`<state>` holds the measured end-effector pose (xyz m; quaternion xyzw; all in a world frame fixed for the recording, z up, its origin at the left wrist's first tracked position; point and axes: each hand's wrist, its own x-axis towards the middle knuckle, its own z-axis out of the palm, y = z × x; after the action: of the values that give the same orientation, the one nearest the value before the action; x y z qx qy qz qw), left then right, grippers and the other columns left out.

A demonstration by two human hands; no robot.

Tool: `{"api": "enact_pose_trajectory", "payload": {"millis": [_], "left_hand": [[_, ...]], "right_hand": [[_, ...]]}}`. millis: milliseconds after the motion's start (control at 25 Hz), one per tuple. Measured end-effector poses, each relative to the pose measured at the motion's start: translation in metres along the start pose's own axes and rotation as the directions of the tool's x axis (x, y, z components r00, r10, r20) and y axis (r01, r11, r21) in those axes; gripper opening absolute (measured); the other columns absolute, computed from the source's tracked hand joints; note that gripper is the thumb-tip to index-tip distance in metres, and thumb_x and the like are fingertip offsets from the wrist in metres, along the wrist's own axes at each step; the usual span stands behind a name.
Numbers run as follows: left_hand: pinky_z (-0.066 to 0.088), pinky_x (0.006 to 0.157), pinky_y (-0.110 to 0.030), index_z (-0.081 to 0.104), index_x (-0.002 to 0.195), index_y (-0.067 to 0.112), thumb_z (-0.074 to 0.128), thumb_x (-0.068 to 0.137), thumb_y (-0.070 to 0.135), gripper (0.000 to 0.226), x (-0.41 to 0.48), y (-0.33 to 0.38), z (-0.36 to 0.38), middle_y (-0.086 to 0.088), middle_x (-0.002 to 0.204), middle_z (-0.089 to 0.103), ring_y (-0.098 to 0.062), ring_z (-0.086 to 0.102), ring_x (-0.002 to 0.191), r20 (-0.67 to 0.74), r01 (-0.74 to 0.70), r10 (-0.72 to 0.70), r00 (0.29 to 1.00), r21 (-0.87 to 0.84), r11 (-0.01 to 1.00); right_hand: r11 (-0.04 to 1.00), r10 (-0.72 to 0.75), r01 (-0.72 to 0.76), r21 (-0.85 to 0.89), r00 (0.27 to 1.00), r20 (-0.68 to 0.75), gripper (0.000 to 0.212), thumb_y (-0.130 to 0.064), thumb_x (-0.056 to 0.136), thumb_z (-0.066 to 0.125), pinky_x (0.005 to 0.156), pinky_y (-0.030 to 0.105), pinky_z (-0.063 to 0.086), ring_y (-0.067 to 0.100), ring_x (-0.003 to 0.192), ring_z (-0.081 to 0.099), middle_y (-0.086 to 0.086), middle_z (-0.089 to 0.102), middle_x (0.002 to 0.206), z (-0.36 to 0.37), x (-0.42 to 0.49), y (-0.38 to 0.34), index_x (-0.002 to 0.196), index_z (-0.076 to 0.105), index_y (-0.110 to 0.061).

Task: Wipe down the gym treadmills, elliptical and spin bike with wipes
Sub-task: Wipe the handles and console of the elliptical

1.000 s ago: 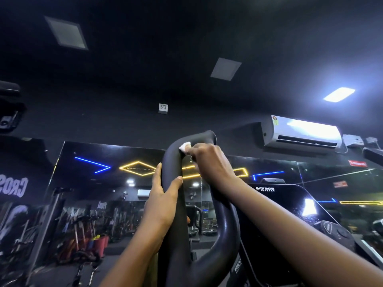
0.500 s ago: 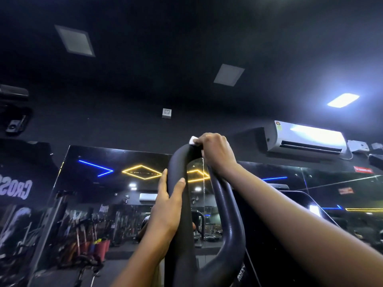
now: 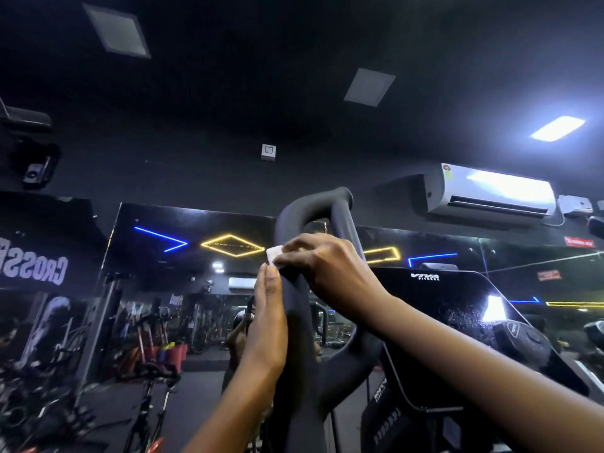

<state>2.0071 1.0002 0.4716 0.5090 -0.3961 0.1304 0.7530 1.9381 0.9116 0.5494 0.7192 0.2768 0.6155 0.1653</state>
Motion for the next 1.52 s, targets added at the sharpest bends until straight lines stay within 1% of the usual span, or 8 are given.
{"api": "enact_pose_trajectory", "payload": {"millis": [320, 560, 720, 920, 1160, 1360, 1440, 1520], "left_hand": [[0.012, 0.11, -0.022, 0.022, 0.149, 0.034, 0.024, 0.075, 0.072, 0.083, -0.028, 0.018, 0.006, 0.02, 0.147, 0.024, 0.006, 0.019, 0.129, 0.003, -0.059, 0.059, 0.998, 0.088, 0.994], [0.014, 0.1, -0.017, 0.014, 0.15, 0.031, 0.021, 0.086, 0.058, 0.07, -0.029, 0.018, 0.007, 0.012, 0.154, 0.022, 0.007, 0.019, 0.12, -0.028, -0.057, 0.063, 0.998, 0.183, 0.981], [0.014, 0.1, -0.017, 0.015, 0.149, 0.032, 0.022, 0.096, 0.051, 0.057, -0.032, 0.021, 0.008, 0.011, 0.154, 0.023, 0.007, 0.02, 0.118, -0.023, -0.072, 0.077, 0.997, 0.156, 0.985], [0.023, 0.115, -0.04, 0.026, 0.147, 0.039, 0.026, 0.075, 0.081, 0.083, -0.041, 0.013, 0.002, 0.003, 0.15, 0.036, -0.011, 0.033, 0.136, 0.033, -0.017, 0.014, 0.999, 0.083, 0.996], [0.032, 0.111, -0.048, 0.026, 0.13, 0.068, 0.029, 0.065, 0.09, 0.068, -0.08, -0.008, -0.003, 0.0, 0.147, 0.042, -0.018, 0.041, 0.134, 0.055, -0.096, 0.096, 0.994, -0.008, 0.995], [0.046, 0.06, -0.029, 0.017, 0.131, 0.066, 0.019, 0.079, 0.082, 0.055, -0.094, -0.004, -0.008, -0.005, 0.059, 0.062, -0.012, 0.059, 0.055, 0.11, -0.092, 0.09, 0.99, 0.021, 0.995], [0.048, 0.053, -0.024, 0.012, 0.14, 0.059, 0.018, 0.079, 0.073, 0.063, -0.103, -0.001, -0.01, -0.019, 0.087, 0.069, -0.014, 0.064, 0.059, 0.19, -0.042, 0.047, 0.981, -0.031, 0.999], [0.055, 0.081, -0.035, 0.017, 0.134, 0.064, 0.026, 0.071, 0.081, 0.066, -0.106, 0.0, -0.011, -0.015, 0.146, 0.041, -0.023, 0.066, 0.1, 0.209, -0.042, 0.056, 0.976, -0.071, 0.997]], "right_hand": [[0.876, 0.418, -0.363, 0.317, 0.9, -0.125, 0.025, 0.003, 0.073, 0.068, 0.078, 0.005, 0.044, 0.005, 0.088, 0.064, -0.001, 0.073, 0.093, -0.016, -0.018, -0.001, 0.091, 0.076, -0.014], [0.74, 0.644, -0.621, 0.257, 0.765, -0.005, 0.022, -0.006, 0.085, 0.061, 0.077, 0.013, 0.042, 0.016, 0.096, 0.064, 0.004, 0.071, 0.102, 0.01, 0.026, 0.02, 0.103, 0.072, -0.014], [0.781, 0.578, -0.531, 0.329, 0.814, -0.059, 0.023, -0.002, 0.081, 0.065, 0.082, 0.023, 0.048, 0.015, 0.09, 0.066, 0.003, 0.073, 0.097, 0.007, -0.006, -0.002, 0.099, 0.074, -0.013], [0.931, 0.343, -0.319, 0.177, 0.931, -0.126, 0.025, 0.006, 0.064, 0.075, 0.08, -0.004, 0.037, 0.013, 0.077, 0.067, 0.009, 0.072, 0.085, -0.007, -0.041, -0.039, 0.087, 0.075, -0.005], [0.981, 0.192, -0.192, 0.003, 0.981, -0.038, 0.029, -0.001, 0.06, 0.076, 0.06, 0.025, 0.056, 0.018, 0.069, 0.069, 0.006, 0.072, 0.085, -0.037, -0.087, -0.093, 0.087, 0.076, -0.012], [0.958, 0.284, -0.285, -0.026, 0.958, -0.033, 0.021, -0.013, 0.079, 0.055, 0.058, 0.028, 0.054, 0.022, 0.071, 0.066, 0.007, 0.07, 0.087, -0.035, -0.117, -0.135, 0.087, 0.075, -0.01], [0.947, 0.321, -0.32, 0.016, 0.947, -0.03, 0.028, -0.019, 0.082, 0.05, 0.063, 0.029, 0.053, 0.02, 0.075, 0.066, 0.005, 0.07, 0.093, -0.039, -0.131, -0.148, 0.094, 0.074, -0.012], [0.942, 0.328, -0.326, 0.079, 0.944, -0.022, 0.028, -0.02, 0.084, 0.05, 0.068, 0.028, 0.054, 0.018, 0.08, 0.067, 0.003, 0.07, 0.099, -0.044, -0.144, -0.156, 0.101, 0.073, -0.015]]}}
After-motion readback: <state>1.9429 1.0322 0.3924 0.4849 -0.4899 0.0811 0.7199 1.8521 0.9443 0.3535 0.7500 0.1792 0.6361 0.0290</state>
